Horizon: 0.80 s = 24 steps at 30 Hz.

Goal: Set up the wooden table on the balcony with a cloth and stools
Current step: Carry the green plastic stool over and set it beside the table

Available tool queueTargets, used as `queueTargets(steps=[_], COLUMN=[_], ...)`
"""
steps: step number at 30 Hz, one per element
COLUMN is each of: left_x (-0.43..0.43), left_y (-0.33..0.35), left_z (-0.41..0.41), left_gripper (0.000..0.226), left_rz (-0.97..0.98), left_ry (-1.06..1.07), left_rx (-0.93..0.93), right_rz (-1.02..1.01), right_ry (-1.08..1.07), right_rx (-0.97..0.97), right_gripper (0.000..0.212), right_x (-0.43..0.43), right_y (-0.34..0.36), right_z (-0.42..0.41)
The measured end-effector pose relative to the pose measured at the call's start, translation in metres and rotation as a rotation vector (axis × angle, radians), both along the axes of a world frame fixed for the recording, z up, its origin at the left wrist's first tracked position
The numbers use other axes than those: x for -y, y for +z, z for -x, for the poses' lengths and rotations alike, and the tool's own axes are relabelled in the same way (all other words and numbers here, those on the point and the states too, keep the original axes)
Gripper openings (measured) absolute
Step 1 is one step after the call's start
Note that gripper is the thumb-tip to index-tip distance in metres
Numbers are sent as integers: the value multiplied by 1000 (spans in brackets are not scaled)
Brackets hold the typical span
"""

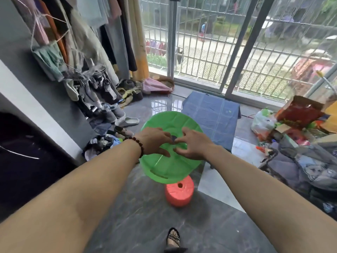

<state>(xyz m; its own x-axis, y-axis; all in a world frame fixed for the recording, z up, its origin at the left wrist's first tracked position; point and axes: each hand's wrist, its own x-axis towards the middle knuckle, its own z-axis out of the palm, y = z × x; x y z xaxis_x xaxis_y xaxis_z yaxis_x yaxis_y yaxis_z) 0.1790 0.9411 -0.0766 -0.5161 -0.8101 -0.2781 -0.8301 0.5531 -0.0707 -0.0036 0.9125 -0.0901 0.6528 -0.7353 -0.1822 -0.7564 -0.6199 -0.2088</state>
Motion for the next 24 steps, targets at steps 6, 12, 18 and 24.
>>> queueTargets(steps=[6,12,18,24], left_x=[56,98,153,232], left_y=[-1,-5,-16,-26], left_z=[-13,-47,-92,-159], left_gripper=[60,58,58,58], left_rz=[-9,-12,-3,-4], left_ry=[71,132,156,137], left_rx=[34,18,-2,-4], right_rz=[-29,-26,-33,-31], right_ry=[72,153,165,134], right_rx=[3,-10,-49,-76], right_gripper=[52,64,65,63], right_x=[70,120,177,252], right_y=[-5,-6,-10,-16], right_z=[-15,-52,-99,-164])
